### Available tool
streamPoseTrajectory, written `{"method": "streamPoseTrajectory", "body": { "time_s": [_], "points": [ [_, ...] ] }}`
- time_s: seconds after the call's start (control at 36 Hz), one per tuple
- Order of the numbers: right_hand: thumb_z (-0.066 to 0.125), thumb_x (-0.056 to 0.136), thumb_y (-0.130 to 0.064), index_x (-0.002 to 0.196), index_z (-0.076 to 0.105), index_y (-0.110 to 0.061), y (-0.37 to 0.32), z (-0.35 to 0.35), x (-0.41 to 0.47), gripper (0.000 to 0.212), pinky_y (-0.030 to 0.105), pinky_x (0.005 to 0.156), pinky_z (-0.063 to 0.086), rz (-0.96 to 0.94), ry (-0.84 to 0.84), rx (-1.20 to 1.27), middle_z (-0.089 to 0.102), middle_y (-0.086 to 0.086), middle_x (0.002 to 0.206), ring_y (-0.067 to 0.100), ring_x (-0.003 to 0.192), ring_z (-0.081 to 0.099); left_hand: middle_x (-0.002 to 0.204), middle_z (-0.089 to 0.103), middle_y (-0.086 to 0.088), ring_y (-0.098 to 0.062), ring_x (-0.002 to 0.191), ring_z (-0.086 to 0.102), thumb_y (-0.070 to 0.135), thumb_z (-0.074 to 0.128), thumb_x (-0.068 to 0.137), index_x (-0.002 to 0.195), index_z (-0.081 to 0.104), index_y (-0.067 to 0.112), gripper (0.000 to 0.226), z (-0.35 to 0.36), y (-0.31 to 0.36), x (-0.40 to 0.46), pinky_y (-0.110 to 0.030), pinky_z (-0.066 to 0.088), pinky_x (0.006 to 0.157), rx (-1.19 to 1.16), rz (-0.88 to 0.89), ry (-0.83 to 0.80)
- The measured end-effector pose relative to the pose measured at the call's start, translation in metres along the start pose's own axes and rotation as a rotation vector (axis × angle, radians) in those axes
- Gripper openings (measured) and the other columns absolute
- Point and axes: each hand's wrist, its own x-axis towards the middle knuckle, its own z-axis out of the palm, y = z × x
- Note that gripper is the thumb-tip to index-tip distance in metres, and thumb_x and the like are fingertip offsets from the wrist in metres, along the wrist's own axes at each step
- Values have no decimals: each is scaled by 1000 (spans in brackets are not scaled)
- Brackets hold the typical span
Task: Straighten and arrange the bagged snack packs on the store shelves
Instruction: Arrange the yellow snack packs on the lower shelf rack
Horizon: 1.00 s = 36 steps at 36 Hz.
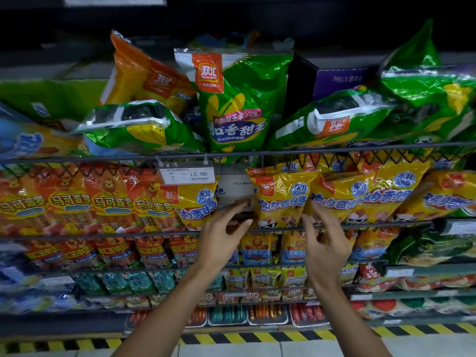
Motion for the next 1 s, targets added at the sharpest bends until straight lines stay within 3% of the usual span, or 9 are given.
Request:
{"method": "streamPoseTrajectory", "body": {
  "time_s": [0.14,0.28,0.44,0.5,0.64,0.81,0.86,0.94,1.0],
  "points": [
    [74,90,-1,118,72,-8,-21,24,-20,29,27,102,52,-71,-226,85,72,-1,118,5,117,65,113,72,2,3,105,64,9,73,91,124,71,9,33,-38,-26,-32,-14,49,94,-21,124,353],
    [71,94,-30,130,67,-26,-51,70,-33,37,34,100,53,179,-514,205,67,-17,125,1,119,62,119,63,4,-10,110,62,23,68,93,125,67,16,33,-63,-39,-38,-32,54,97,-92,-54,532],
    [66,87,-61,157,34,-33,-71,118,-30,82,20,109,43,255,-791,173,45,-25,151,-4,137,44,140,55,6,-14,126,59,27,68,97,147,50,21,53,-72,-57,-32,-43,53,105,-62,-126,346],
    [69,89,-55,154,40,-31,-72,128,-29,76,18,108,44,255,-809,172,52,-24,146,-7,131,49,140,55,5,-13,126,58,26,69,97,147,50,21,54,-74,-58,-31,-44,52,105,-68,-112,320],
    [73,92,-43,125,72,-26,-67,130,-28,37,41,93,58,257,-717,116,73,-15,120,7,109,69,137,55,6,-13,123,60,24,71,94,149,48,23,60,-82,-59,-25,-41,54,104,-124,-134,241],
    [72,95,-27,88,77,-34,-73,117,-26,10,44,81,58,225,-621,192,75,-15,84,9,83,72,132,52,7,-6,118,56,31,71,91,146,49,14,62,-87,-57,-15,-17,47,102,-75,-77,152],
    [73,95,-23,87,74,-46,-76,115,-25,24,40,84,59,249,-604,253,75,-18,89,10,91,72,117,60,11,-11,111,60,36,72,90,127,57,18,44,-84,-57,-11,-23,51,95,-71,-84,121],
    [73,94,-25,112,79,-27,-76,107,-19,19,35,94,58,220,-607,252,75,-9,118,13,115,68,109,65,24,-5,111,64,34,76,88,114,58,31,32,-78,-53,-9,-24,51,99,-176,-136,76],
    [74,93,-20,116,77,-16,-70,99,-17,24,32,94,57,206,-588,216,75,-8,117,12,115,68,107,69,13,-4,107,65,37,77,86,111,62,23,33,-73,-49,-9,-32,54,99,-202,-141,73]
  ]
}}
